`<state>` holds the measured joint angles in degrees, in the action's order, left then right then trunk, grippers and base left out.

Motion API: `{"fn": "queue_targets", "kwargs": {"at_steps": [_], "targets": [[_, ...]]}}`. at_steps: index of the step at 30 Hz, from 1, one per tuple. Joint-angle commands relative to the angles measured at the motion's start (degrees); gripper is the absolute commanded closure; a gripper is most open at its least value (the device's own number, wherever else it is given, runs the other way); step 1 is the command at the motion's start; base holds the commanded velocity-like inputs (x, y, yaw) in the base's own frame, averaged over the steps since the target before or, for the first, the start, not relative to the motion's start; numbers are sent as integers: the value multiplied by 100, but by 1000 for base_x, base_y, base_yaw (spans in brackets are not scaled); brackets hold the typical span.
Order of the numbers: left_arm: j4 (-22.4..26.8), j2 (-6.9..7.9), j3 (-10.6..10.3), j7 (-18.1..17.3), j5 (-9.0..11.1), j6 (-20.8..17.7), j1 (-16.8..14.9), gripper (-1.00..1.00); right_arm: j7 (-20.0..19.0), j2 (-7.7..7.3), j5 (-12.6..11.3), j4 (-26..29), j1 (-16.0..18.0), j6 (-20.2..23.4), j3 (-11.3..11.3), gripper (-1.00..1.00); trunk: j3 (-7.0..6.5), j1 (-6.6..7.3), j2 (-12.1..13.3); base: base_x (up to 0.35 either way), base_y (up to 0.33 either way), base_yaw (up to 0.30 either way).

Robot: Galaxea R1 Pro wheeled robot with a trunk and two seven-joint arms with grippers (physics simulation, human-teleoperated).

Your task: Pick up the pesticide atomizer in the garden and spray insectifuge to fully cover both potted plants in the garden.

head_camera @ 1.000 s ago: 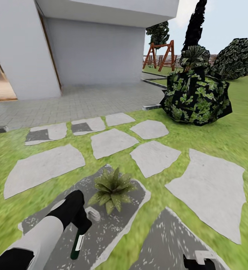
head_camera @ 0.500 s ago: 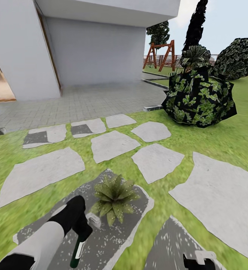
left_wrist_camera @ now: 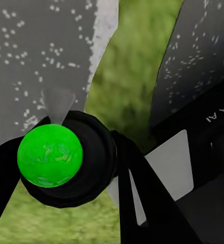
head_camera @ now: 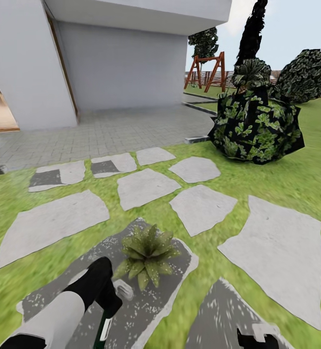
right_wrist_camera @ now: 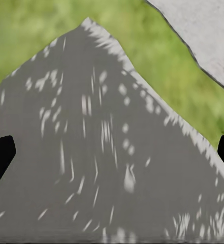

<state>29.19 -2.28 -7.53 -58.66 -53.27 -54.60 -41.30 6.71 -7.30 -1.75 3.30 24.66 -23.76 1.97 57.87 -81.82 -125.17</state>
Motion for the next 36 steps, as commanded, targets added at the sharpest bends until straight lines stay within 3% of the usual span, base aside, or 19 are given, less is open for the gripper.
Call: {"fn": "queue_targets", "kwargs": {"at_steps": [1, 16, 20, 21, 25, 29, 32, 36], "targets": [[20, 4, -5, -58, -59, -25, -1, 100, 15, 0, -18, -5, 4, -16, 23, -100, 5, 3, -2, -278, 0, -187], [59, 40, -2, -62, -56, 157, -1, 100, 15, 0, -18, -5, 4, -15, 23, -100, -25, 3, -2, -331, 0, -268], [-13, 16, 30, -58, 28, 873, 6, 100, 9, 4, -18, -5, 4, -15, 23, -100, -37, 3, -2, -337, 0, -277], [-30, 50, 103, -58, 427, 1390, 38, 100, 6, 8, -18, -5, 4, -15, 25, -100, -41, 3, -2, -337, 0, -277], [-48, 62, 119, -58, 797, 2382, 56, 100, 6, 9, -18, -5, 4, -15, 23, -100, -53, 3, -2, -337, 0, -277], [-123, 61, 121, -58, 924, 2901, 135, 100, -2, 12, -18, 2, 4, -15, 26, -100, -57, 3, -2, -337, 0, -241], [-168, 74, 134, -61, 1013, 3619, 170, 100, -13, 24, -18, 5, 4, -15, 31, -100, -61, 3, -2, -273, 0, -185], [-156, 77, 139, -83, 1025, 3867, 174, 100, -24, 12, -16, 44, 4, -15, 34, -100, -63, 3, -2, -55, 0, -42]]}}
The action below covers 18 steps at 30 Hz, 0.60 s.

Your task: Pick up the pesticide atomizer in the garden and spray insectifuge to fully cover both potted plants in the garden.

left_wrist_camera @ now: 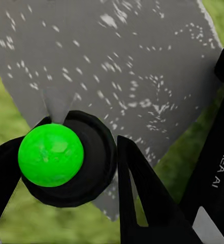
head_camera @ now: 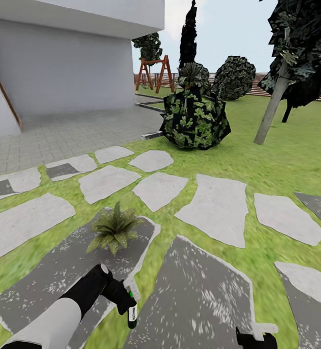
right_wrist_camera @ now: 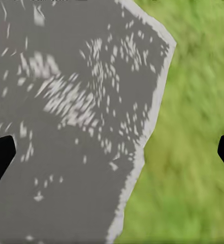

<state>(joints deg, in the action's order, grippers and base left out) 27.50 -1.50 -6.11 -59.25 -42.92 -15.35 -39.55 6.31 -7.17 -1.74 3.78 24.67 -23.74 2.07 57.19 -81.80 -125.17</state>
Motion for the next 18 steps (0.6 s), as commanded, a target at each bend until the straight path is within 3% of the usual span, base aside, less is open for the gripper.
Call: {"fn": "queue_targets", "kwargs": {"at_steps": [1, 2, 5, 7, 11, 13, 14, 18], "targets": [[35, 0, -7, -33, -16, -33, 0, 100, 8, -6, -7, 17, 3, -16, 56, -100, 5, 1, -2, -10, 0, -8], [48, 0, -12, -38, -19, -6, 0, 100, -7, -8, 29, 71, 3, -16, 121, -100, 5, 1, -2, -6, 0, -5], [66, 3, -29, -61, -50, 269, -7, 100, -244, -33, 451, 814, 3, 8, 556, -100, 5, 1, -2, -2, 0, -2], [70, 1, -45, -71, -72, 526, -19, 100, -824, -74, 807, 1435, 3, 38, 719, -100, 5, 1, -2, 0, 0, 0], [71, 5, -94, -84, -159, 650, -30, 100, -2296, -176, 1200, 1731, 82, 52, 778, -100, 5, 1, -2, 0, 0, 0], [68, 5, -98, -86, -346, 660, -31, 100, -2853, -214, 1448, 1815, 221, 53, 784, -100, 5, 1, -2, 0, 0, 0], [44, -8, -100, -93, -593, 668, -29, 100, -3364, -226, 1748, 1859, 348, 54, 786, -100, 5, 1, -2, 0, 0, 0], [22, -21, -119, -121, -802, 677, -27, 100, -3895, -231, 1988, 1884, 493, 54, 786, -100, 5, 1, -2, 0, 0, 0]]}}
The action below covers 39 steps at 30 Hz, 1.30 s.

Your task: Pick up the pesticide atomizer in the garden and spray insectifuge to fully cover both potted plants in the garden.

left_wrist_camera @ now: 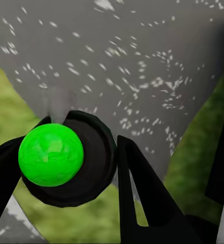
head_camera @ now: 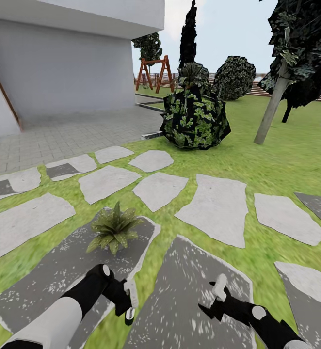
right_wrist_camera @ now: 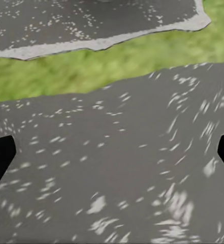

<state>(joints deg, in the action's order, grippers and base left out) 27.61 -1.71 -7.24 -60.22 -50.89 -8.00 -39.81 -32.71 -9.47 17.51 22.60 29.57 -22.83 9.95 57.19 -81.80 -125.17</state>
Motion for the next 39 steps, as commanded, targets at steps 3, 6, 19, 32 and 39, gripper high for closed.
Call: {"fn": "queue_targets", "kwargs": {"at_steps": [3, 6, 19, 32, 39], "targets": [[1, -16, -167, -87, -42, -38, 0, 100, -251, 3, 93, 78, 34, -37, 11, -100, 5, 1, -2, 0, 0, 0], [-8, -28, -503, -128, -44, -34, 0, 100, -749, 20, 98, 287, 39, -37, 15, -100, 5, 1, -2, 0, 0, 0], [-10, -308, -705, -105, -76, -47, 8, 100, -1964, 384, 84, 962, 50, 164, 30, 100, 5, 1, -2, 0, 0, 0], [58, -520, -1033, -61, -140, -121, 8, 100, -1985, 817, 86, 975, 49, 165, 36, 100, 5, 1, -2, 0, 0, 0], [96, -595, -1026, 64, -100, -119, 5, 100, -1985, 913, 91, 975, 50, 165, 42, 100, 5, 1, -2, 0, 0, 0]]}}
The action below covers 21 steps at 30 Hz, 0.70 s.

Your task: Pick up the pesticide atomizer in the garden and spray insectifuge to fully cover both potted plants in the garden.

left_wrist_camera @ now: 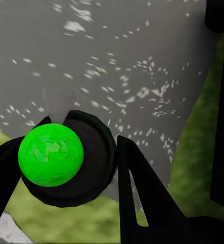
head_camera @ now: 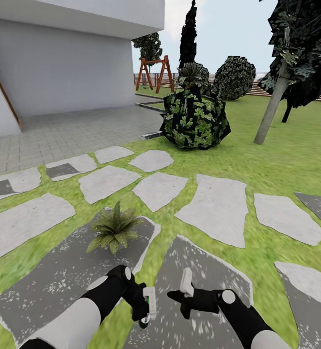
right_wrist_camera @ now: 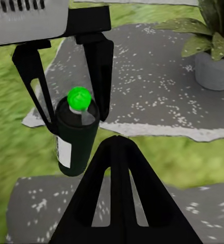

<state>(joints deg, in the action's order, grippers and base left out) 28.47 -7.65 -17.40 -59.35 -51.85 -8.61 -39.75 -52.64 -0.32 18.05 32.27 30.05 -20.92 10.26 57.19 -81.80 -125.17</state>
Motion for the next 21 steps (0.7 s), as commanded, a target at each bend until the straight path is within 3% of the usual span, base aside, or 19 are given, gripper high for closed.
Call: {"fn": "queue_targets", "kwargs": {"at_steps": [1, 21], "targets": [[10, -10, -9, -12, -3, -56, 0, 100, 8, 7, 38, 8, 2, -26, 11, 100, 5, 1, -2, 0, 0, 0], [15, -123, 0, 141, 52, -9, 1, 100, 10, 23, 41, -1, 1, -26, 10, 100, 5, 1, -2, 0, 0, 0]]}}
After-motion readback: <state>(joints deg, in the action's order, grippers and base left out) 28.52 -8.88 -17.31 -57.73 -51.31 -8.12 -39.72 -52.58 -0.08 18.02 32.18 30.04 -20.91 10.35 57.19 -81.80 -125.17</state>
